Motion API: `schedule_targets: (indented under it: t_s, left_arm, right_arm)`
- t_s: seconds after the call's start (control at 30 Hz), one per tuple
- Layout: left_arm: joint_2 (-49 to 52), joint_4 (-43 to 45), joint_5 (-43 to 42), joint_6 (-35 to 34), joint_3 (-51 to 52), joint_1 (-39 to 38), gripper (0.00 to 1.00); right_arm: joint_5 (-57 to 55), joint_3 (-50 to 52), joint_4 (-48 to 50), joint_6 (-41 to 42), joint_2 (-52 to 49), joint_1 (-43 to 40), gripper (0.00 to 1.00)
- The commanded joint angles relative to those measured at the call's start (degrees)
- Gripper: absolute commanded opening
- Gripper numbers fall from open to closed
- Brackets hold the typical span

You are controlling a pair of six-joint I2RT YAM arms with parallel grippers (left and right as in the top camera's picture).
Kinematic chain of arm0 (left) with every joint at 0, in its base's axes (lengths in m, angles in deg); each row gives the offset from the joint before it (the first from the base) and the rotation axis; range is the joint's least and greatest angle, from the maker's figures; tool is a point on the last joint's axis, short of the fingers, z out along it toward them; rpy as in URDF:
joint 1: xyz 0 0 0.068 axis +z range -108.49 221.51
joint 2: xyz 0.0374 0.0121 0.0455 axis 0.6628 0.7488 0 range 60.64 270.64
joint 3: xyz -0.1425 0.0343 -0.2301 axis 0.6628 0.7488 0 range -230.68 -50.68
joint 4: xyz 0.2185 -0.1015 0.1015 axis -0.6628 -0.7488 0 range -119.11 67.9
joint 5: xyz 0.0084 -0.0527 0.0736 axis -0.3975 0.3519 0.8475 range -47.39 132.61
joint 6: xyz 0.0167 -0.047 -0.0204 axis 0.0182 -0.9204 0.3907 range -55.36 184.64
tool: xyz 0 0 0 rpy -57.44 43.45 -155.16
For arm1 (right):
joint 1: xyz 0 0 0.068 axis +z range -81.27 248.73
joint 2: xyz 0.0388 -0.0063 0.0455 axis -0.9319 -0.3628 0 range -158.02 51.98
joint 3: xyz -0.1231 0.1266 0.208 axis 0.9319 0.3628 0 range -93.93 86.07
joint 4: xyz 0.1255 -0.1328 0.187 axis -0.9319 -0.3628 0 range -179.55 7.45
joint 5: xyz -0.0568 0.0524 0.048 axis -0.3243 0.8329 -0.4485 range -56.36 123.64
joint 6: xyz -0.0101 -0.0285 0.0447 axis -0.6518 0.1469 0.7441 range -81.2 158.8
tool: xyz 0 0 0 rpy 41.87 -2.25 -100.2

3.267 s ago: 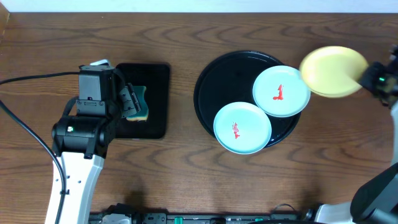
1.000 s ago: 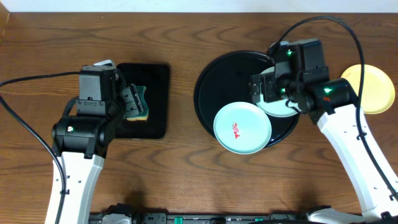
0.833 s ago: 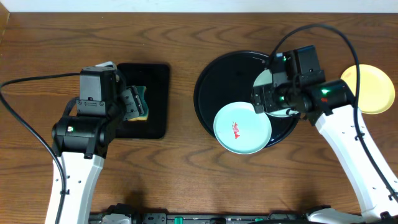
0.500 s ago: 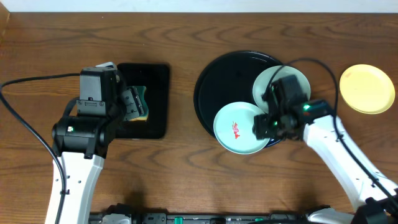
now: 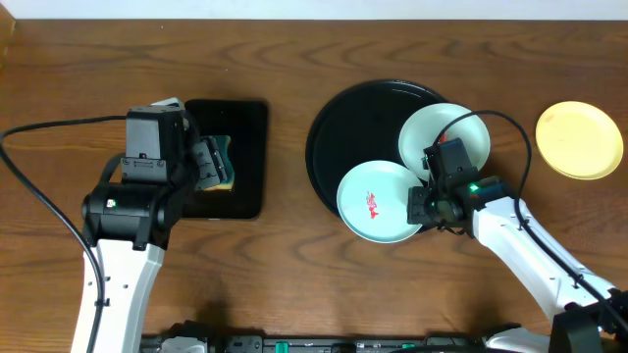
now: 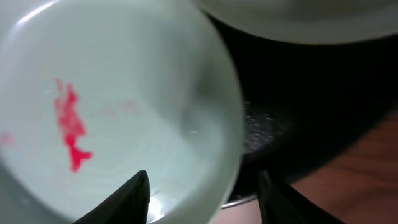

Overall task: Clean dirty plates on tray and stack at the side
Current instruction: 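Grip the rim of the right pale green plate with the right gripper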

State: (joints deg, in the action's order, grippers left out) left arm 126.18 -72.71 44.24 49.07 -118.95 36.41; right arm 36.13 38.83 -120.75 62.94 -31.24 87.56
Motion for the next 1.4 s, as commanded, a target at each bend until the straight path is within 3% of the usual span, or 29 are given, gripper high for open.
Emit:
schedule_targets:
  t_s: [0.0,0.27,0.3,0.37,0.4,1.13,1.2,1.23,1.37]
  left_arm:
    - [-0.1,-0.1,-0.2,0.8,0.1,-0.1,0.72]
    - [-0.1,-0.1,-0.2,0.8,0.1,-0.1,0.72]
    - [-0.1,-0.1,-0.2,0.7,0.1,-0.1,0.72]
    - [-0.1,-0.1,-0.2,0.8,0.1,-0.1,0.72]
    - [-0.1,-0.1,-0.2,0.8,0.1,-0.1,0.72]
    - [-0.1,-0.2,-0.2,0.7,0.1,-0.1,0.72]
    - [-0.1,-0.2,-0.2,0.7,0.1,-0.1,0.72]
    - [-0.1,-0.2,-0.2,0.7,0.1,-0.1,0.73]
    - [0.0,-0.2,0.0,0.8,0.2,-0.1,0.73]
  right_arm:
    - [-2.9,0.2,0.1,3.3,-1.5,0.2,0.54]
    - [-0.3,0.2,5.2,2.4,-8.0,0.2,0.40]
    - [-0.3,0.2,5.7,2.4,-8.8,0.2,0.34]
    - [-0.3,0.2,7.9,2.4,-10.6,0.2,0.07]
    - [-0.3,0.2,8.9,2.4,-10.6,0.2,0.01]
    - [2.5,-3.8,26.4,2.5,-14.9,0.4,0.02]
    - [3.0,-3.8,26.7,2.4,-15.1,0.4,0.31]
    - [3.5,-3.8,27.1,2.4,-15.0,0.4,0.36]
    - [5.7,-6.1,26.6,2.4,-13.5,0.4,0.36]
